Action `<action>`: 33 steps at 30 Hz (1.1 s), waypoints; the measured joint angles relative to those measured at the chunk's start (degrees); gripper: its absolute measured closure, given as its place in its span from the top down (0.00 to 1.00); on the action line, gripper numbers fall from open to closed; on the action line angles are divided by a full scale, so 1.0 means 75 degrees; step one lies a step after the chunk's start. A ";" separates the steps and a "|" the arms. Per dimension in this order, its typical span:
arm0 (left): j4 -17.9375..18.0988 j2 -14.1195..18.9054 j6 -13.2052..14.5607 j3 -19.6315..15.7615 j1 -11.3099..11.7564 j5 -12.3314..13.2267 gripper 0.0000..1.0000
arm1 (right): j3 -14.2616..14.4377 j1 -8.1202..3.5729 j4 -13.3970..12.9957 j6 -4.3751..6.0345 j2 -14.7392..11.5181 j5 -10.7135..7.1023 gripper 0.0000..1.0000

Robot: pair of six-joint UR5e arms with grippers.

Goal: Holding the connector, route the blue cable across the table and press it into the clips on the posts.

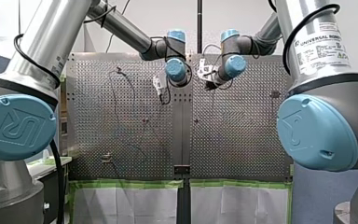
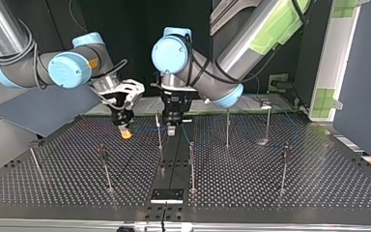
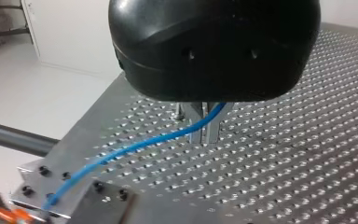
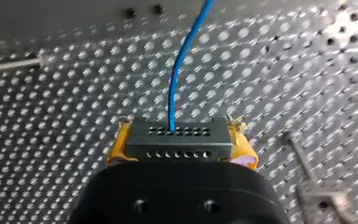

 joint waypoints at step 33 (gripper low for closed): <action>0.2219 -0.1163 -0.0300 -0.2144 0.0196 0.1185 0.00 | 0.1667 -0.0108 -0.1202 0.0091 0.0329 0.0694 0.00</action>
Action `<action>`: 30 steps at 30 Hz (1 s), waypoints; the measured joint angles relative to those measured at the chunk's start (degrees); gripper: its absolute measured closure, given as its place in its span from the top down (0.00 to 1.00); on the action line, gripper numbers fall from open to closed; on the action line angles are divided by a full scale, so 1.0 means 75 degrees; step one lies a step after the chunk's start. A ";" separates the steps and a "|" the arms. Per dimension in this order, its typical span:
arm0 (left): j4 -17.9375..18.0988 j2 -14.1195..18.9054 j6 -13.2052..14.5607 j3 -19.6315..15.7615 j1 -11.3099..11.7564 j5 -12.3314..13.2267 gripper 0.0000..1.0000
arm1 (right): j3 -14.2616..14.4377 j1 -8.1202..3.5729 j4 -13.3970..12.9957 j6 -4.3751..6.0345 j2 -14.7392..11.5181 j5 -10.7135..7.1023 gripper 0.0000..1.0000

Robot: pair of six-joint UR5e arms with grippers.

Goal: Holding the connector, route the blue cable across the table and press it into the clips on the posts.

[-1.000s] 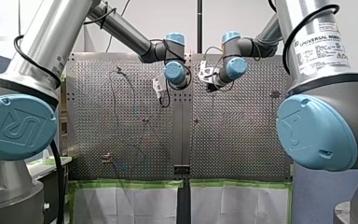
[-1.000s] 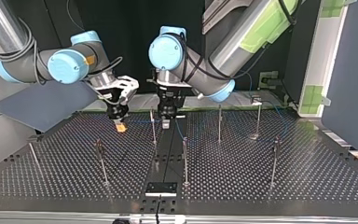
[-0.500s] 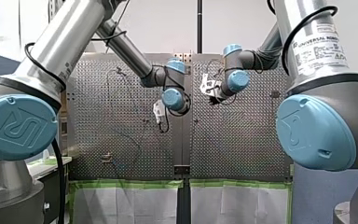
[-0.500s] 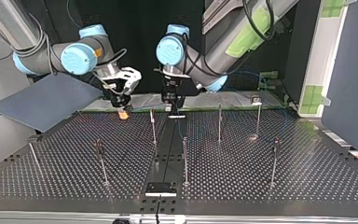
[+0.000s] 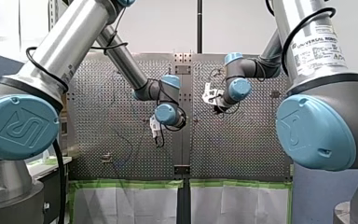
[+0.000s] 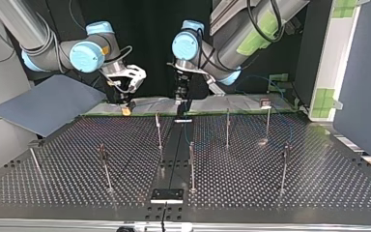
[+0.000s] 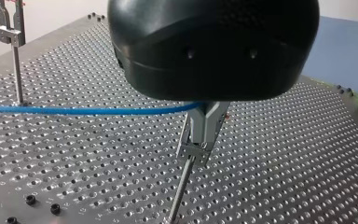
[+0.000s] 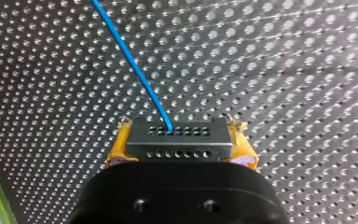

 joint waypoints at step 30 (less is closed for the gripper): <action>0.0190 -0.0731 -0.0421 0.0814 0.0204 0.0765 0.00 | 0.0017 -0.0469 -0.0346 0.0080 0.0702 -0.0683 0.00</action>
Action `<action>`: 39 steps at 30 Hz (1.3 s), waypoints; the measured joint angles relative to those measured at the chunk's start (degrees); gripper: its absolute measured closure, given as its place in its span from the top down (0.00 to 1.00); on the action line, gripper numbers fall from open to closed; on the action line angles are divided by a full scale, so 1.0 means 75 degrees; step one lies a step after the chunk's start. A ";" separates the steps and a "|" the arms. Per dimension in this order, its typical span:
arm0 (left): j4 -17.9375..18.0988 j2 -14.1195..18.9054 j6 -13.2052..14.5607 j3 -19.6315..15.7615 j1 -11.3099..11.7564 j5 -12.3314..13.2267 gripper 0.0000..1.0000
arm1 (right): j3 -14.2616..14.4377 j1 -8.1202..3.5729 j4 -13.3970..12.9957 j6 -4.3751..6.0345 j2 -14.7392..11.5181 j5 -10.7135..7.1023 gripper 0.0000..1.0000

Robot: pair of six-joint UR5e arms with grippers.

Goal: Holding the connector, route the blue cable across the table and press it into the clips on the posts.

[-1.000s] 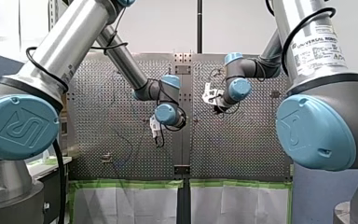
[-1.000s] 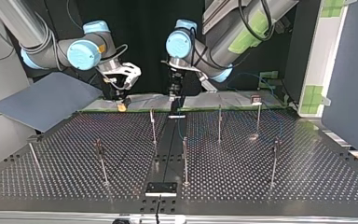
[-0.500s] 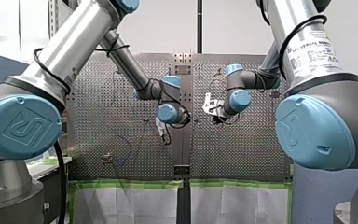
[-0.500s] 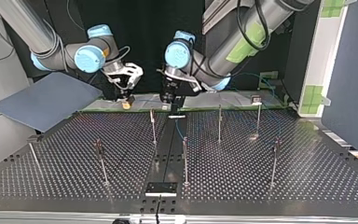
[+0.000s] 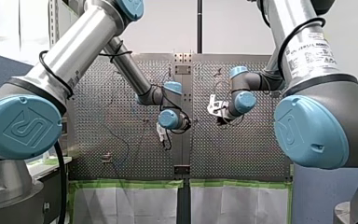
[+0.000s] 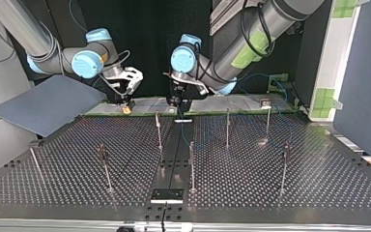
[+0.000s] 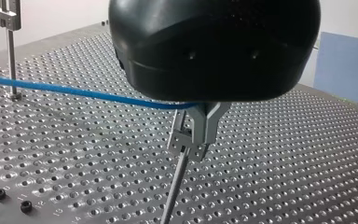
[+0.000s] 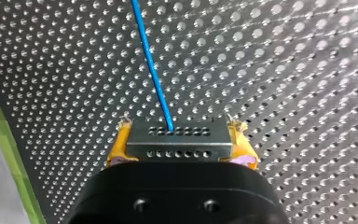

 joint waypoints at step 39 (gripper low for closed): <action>0.0364 -0.0878 -0.0377 0.0951 0.0564 0.0882 0.00 | -0.0663 -0.0332 -0.0128 -0.0001 0.0615 -0.0158 0.00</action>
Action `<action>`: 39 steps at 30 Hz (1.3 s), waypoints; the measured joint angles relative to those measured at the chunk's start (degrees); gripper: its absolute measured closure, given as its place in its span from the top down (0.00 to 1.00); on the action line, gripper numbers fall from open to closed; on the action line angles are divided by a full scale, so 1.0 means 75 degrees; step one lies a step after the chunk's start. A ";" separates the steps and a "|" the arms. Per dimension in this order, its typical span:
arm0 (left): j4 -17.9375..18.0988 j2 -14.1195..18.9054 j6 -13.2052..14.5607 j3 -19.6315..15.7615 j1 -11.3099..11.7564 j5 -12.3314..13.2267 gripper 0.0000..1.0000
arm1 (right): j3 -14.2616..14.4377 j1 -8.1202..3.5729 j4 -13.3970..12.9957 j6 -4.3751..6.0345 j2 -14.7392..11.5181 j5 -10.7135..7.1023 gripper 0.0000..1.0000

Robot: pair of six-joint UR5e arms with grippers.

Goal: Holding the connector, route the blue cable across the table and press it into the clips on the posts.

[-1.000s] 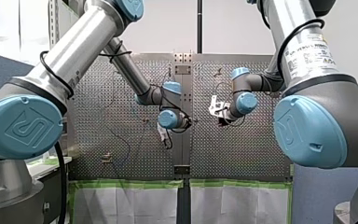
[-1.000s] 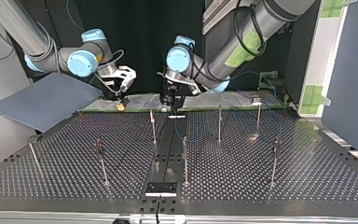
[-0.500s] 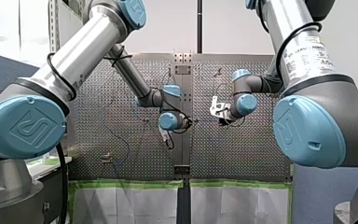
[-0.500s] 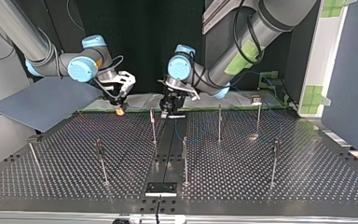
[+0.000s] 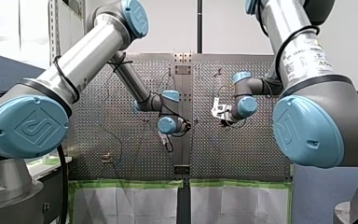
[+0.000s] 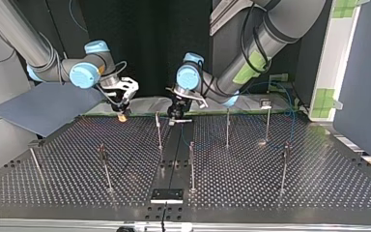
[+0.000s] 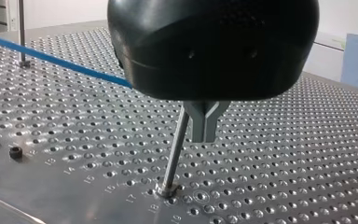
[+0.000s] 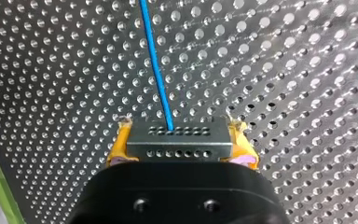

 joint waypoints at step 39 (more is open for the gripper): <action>-0.2166 0.0194 0.1587 0.0849 0.0017 -0.1353 1.00 | -0.0501 -0.0578 0.0257 0.0007 0.0029 -0.0247 0.00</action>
